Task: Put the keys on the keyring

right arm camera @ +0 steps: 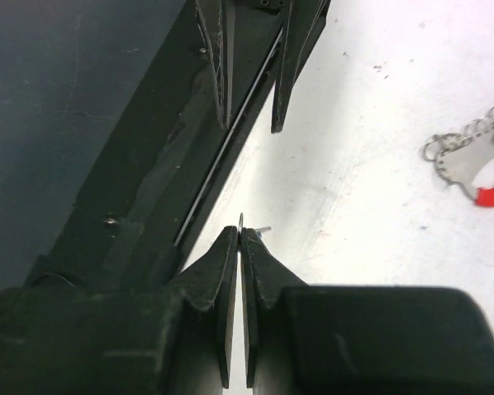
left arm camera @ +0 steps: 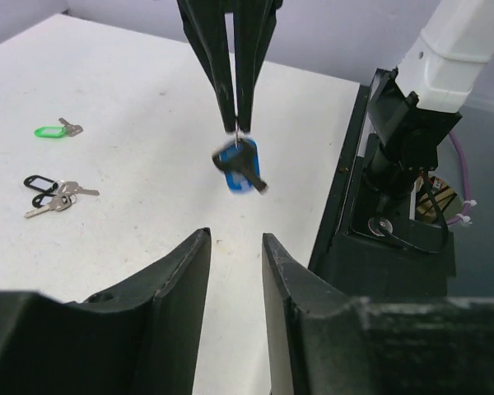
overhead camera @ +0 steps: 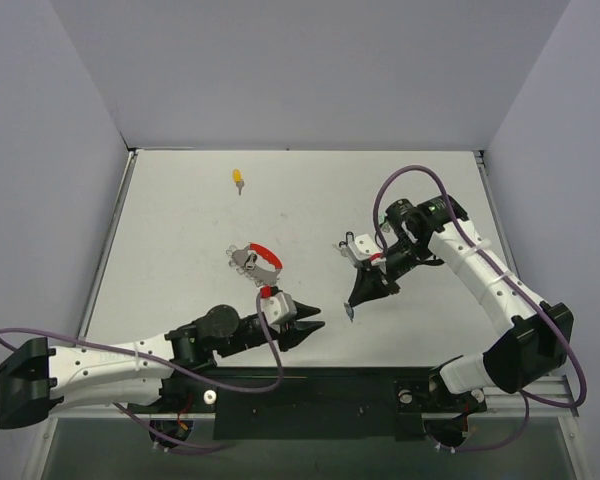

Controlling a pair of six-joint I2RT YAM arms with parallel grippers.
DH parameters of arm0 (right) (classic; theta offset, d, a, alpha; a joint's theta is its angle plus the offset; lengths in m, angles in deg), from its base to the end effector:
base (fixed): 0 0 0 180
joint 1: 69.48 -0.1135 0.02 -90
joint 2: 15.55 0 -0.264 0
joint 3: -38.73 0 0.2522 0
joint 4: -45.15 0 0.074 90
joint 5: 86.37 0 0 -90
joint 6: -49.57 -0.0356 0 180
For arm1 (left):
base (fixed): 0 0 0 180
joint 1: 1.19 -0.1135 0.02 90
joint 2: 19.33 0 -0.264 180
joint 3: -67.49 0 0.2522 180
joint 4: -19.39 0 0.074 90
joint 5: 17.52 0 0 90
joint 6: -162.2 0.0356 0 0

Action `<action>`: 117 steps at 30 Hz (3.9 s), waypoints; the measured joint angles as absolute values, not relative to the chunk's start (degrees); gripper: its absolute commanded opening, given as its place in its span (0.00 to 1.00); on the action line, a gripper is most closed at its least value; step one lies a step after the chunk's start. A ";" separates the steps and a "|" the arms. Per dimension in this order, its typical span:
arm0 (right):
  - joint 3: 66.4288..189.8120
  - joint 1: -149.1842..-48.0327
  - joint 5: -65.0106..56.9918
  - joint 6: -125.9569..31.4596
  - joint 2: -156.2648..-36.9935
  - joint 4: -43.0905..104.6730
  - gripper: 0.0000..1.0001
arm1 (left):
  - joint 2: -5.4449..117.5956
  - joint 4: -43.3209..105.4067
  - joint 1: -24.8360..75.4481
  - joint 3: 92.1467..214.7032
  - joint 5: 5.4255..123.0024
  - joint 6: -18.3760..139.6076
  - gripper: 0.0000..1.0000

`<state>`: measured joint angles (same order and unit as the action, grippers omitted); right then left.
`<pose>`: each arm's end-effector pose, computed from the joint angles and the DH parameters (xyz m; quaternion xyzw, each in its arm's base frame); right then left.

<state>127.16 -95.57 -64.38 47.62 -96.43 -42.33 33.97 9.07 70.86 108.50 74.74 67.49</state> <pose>0.2041 0.1367 0.3213 -0.7198 0.4077 0.4402 0.3491 0.0686 -0.2071 0.2677 0.3872 0.6060 -0.4202 0.5534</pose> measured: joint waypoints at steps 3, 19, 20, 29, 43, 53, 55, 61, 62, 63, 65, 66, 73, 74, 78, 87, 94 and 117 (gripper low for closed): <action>127.16 -94.96 -65.16 52.97 -95.51 -42.59 0.00 | 30.38 0.83 70.86 101.13 74.67 67.94 0.43; 126.35 -95.02 -67.48 60.88 -94.22 -43.42 0.00 | 42.34 -11.69 72.87 104.94 75.07 73.10 0.29; 126.35 -95.02 -67.55 61.04 -94.22 -43.42 0.00 | 42.71 -12.24 72.96 105.05 75.09 73.36 0.29; 126.24 -95.02 -67.79 61.45 -94.22 -43.42 0.00 | 44.92 -14.58 73.46 105.68 77.29 75.48 0.30; 126.07 -95.02 -67.83 61.47 -94.22 -43.42 0.00 | 48.13 -18.21 73.76 106.64 79.35 76.58 0.29; 126.07 -95.02 -68.31 61.61 -94.24 -43.44 0.00 | 48.74 -19.01 74.14 106.75 79.35 76.75 0.12; 126.07 -95.02 -68.38 61.63 -94.24 -43.46 0.00 | 48.74 -19.04 74.14 106.75 79.41 76.88 0.12; 126.02 -95.02 -68.46 61.65 -94.24 -43.46 0.00 | 48.74 -18.99 74.14 106.77 79.57 76.93 0.00; 126.02 -95.02 -68.46 61.65 -94.24 -43.46 0.01 | 48.72 -18.91 74.14 106.80 79.55 76.93 0.00; 126.02 -95.02 -68.46 61.65 -94.24 -43.46 0.04 | 48.70 -18.82 74.14 106.82 79.55 76.93 0.00; 126.02 -95.02 -68.42 61.52 -94.24 -43.46 0.11 | 48.22 -17.38 74.14 107.19 79.79 76.34 0.00; 126.02 -95.02 -68.40 61.36 -94.24 -43.46 0.17 | 47.65 -15.43 74.14 107.80 80.00 75.88 0.00; 126.02 -95.02 -66.58 58.09 -94.24 -43.42 0.35 | 42.84 4.61 72.98 116.22 80.49 71.57 0.00; 126.02 -95.02 -66.19 57.28 -94.24 -43.44 0.36 | 42.49 7.98 72.28 117.79 79.83 70.72 0.00; 126.33 -95.00 -64.70 54.20 -94.24 -43.44 0.36 | 42.80 21.33 69.26 123.91 76.42 68.18 0.00; 126.90 -94.96 -63.81 48.25 -94.22 -43.42 0.36 | 47.87 38.36 66.95 131.23 69.62 66.76 0.00; 126.83 -95.00 -63.85 44.84 -94.22 -43.42 0.35 | 49.16 39.74 66.95 131.60 66.96 66.20 0.00; 125.96 -98.13 -63.96 41.93 -98.90 -42.63 0.29 | 49.73 36.17 66.95 131.87 65.97 63.49 0.00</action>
<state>125.96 -98.13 -63.96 41.93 -98.90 -42.63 49.73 36.17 66.95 131.87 65.97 63.49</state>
